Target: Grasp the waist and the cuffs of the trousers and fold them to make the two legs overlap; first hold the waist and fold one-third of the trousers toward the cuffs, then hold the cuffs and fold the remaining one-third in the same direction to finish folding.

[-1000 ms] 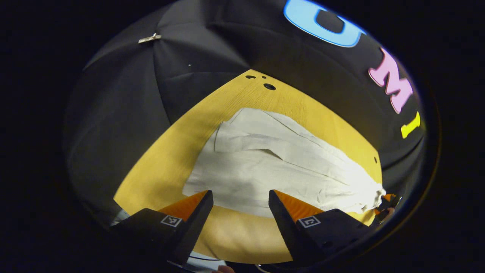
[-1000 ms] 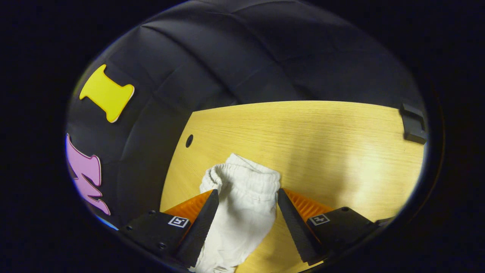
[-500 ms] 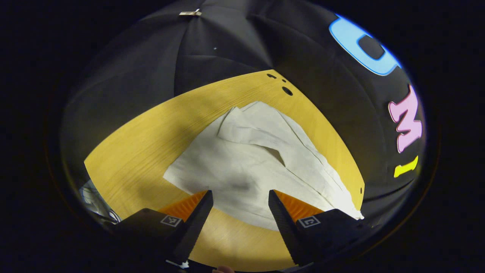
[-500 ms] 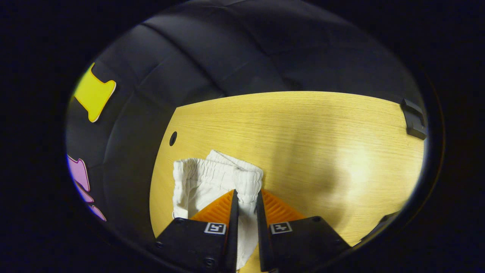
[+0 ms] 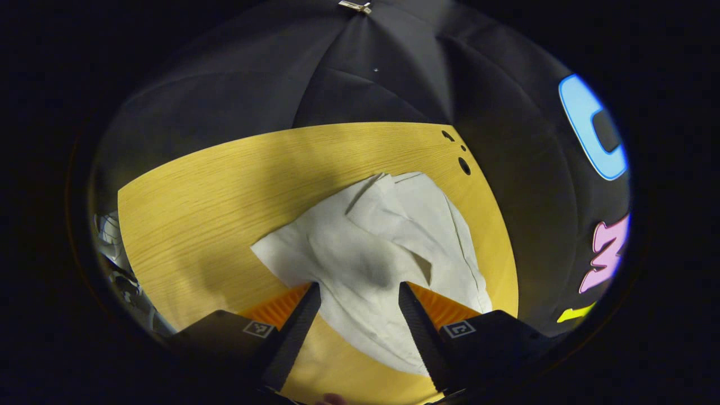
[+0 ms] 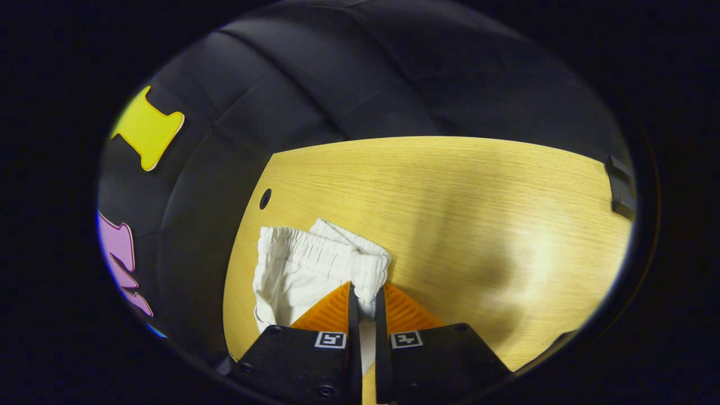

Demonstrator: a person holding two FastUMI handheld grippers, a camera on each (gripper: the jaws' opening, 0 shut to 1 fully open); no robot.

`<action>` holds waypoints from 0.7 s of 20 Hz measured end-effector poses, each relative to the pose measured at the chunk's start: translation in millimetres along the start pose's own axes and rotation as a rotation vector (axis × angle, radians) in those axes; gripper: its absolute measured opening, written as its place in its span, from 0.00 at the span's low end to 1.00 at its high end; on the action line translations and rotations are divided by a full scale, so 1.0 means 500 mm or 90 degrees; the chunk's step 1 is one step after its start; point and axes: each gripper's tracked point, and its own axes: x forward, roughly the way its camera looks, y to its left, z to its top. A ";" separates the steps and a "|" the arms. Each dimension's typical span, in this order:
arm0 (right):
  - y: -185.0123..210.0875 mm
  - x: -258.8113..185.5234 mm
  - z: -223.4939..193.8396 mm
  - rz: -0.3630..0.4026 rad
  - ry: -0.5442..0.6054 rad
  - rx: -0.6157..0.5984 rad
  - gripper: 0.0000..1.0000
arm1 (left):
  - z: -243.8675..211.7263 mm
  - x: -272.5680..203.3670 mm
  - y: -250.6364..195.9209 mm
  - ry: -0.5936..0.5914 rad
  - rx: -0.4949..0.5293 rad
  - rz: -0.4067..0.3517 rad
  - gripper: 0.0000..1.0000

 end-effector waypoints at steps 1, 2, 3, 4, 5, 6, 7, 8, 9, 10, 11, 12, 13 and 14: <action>0.002 0.001 0.000 0.002 0.003 0.001 0.14 | 0.006 0.004 -0.015 0.004 -0.001 -0.004 0.90; 0.001 -0.001 0.001 0.004 0.005 0.001 0.14 | 0.009 0.010 -0.031 0.007 0.000 -0.008 0.95; 0.002 0.001 0.000 0.004 0.007 0.000 0.14 | 0.011 0.021 -0.040 0.008 0.004 -0.005 0.95; 0.002 0.001 0.000 0.005 0.007 -0.001 0.14 | 0.013 0.033 -0.044 0.010 0.010 0.006 0.95; 0.003 0.001 0.002 0.004 0.007 -0.002 0.14 | 0.021 0.040 -0.047 0.006 0.011 0.015 0.90; 0.003 0.000 0.002 0.004 0.006 -0.003 0.14 | 0.028 0.045 -0.054 0.004 0.008 0.023 0.91; 0.003 0.001 0.003 0.005 0.006 -0.008 0.14 | 0.033 0.047 -0.060 0.010 0.010 0.033 0.92; 0.003 0.001 0.002 0.004 0.005 -0.017 0.14 | 0.037 0.051 -0.063 0.011 0.019 0.049 0.90; 0.002 0.001 0.002 0.003 0.004 -0.026 0.14 | 0.040 0.057 -0.063 0.015 0.032 0.073 0.89; 0.002 0.000 0.002 0.002 0.002 -0.036 0.14 | 0.043 0.067 -0.061 0.017 0.048 0.102 0.88; 0.001 -0.001 0.003 0.002 0.001 -0.042 0.13 | 0.050 0.077 -0.061 0.019 0.064 0.130 0.83; 0.002 -0.002 0.003 0.003 -0.001 -0.044 0.13 | 0.051 0.082 -0.060 0.027 0.082 0.160 0.78; 0.002 -0.001 0.004 0.004 -0.001 -0.044 0.14 | 0.051 0.091 -0.056 0.038 0.106 0.183 0.68; 0.002 -0.003 0.001 0.006 -0.002 -0.045 0.14 | 0.057 0.092 -0.047 0.038 0.125 0.207 0.58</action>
